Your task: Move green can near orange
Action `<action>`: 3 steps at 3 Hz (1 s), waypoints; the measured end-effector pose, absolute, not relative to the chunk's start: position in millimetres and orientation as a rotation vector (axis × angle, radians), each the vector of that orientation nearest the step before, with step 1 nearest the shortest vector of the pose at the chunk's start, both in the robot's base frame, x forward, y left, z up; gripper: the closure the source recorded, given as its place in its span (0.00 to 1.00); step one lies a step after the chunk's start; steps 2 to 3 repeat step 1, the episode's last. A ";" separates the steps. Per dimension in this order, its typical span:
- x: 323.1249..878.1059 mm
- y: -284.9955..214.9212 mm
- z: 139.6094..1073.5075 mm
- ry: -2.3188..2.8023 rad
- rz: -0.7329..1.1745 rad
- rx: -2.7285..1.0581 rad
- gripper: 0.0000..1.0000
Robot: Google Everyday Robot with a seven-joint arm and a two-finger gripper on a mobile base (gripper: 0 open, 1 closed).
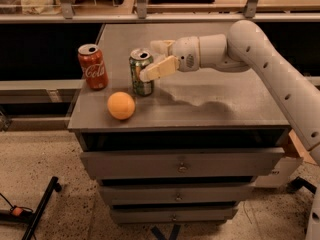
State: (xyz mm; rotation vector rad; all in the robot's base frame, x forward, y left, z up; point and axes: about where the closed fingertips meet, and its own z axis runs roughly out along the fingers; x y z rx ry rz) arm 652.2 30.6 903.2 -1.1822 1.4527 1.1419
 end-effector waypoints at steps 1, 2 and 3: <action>652.2 30.7 903.2 1.453 1.142 -1.182 0.00; 652.2 30.7 903.2 1.453 1.142 -1.182 0.00; 652.2 30.7 903.2 1.453 1.142 -1.182 0.00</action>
Offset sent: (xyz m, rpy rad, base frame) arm 0.0000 0.0000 0.0000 0.0000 0.0000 0.0000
